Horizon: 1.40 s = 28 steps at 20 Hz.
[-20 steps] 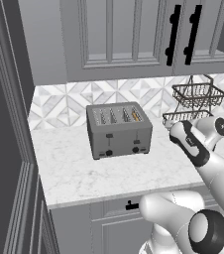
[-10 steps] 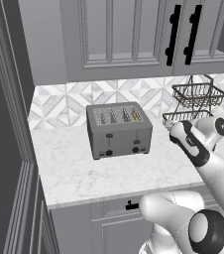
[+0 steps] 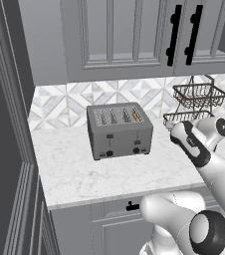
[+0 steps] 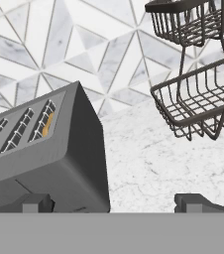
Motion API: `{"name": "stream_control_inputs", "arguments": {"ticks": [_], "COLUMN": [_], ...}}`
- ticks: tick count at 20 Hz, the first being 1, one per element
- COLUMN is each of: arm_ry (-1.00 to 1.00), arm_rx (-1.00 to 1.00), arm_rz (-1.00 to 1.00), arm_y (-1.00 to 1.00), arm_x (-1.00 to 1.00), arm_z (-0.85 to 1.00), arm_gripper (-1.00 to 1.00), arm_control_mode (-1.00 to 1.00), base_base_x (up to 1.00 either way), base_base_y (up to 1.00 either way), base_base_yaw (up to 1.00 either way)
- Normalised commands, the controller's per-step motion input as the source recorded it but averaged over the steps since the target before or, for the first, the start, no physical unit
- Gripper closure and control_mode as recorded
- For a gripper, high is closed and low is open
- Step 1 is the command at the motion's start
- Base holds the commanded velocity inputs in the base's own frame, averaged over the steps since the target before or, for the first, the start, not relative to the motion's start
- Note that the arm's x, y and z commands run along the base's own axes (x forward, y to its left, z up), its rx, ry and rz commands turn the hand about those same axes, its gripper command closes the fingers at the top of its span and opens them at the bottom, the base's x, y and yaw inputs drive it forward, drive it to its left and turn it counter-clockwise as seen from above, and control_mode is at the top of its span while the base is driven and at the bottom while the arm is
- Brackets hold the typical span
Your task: Start the toaster. Once the lever pops up, take the bread to the plate on the dining counter.
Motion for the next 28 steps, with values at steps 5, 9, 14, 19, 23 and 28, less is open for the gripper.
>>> {"name": "stream_control_inputs", "arguments": {"ticks": [5,9,14,19,23,28], "arm_ry": [0.00,0.00,0.00,0.00,0.00,0.00], "arm_rx": [0.00,0.00,0.00,0.00,0.00,0.00], "arm_rz": [0.00,0.00,0.00,0.00,0.00,0.00], "arm_y": [0.00,0.00,0.00,0.00,0.00,0.00], "arm_x": [0.00,0.00,0.00,0.00,0.00,0.00], "arm_z": [0.00,0.00,0.00,0.00,0.00,0.00], "arm_gripper": [-1.00,-1.00,-1.00,-1.00,-1.00,-1.00], "arm_control_mode": [-1.00,-1.00,-1.00,-1.00,-1.00,-1.00], "base_base_x": [0.00,0.00,0.00,0.00,0.00,0.00], "base_base_y": [0.00,0.00,0.00,0.00,0.00,0.00], "base_base_yaw": [0.00,0.00,0.00,0.00,0.00,0.00]}}
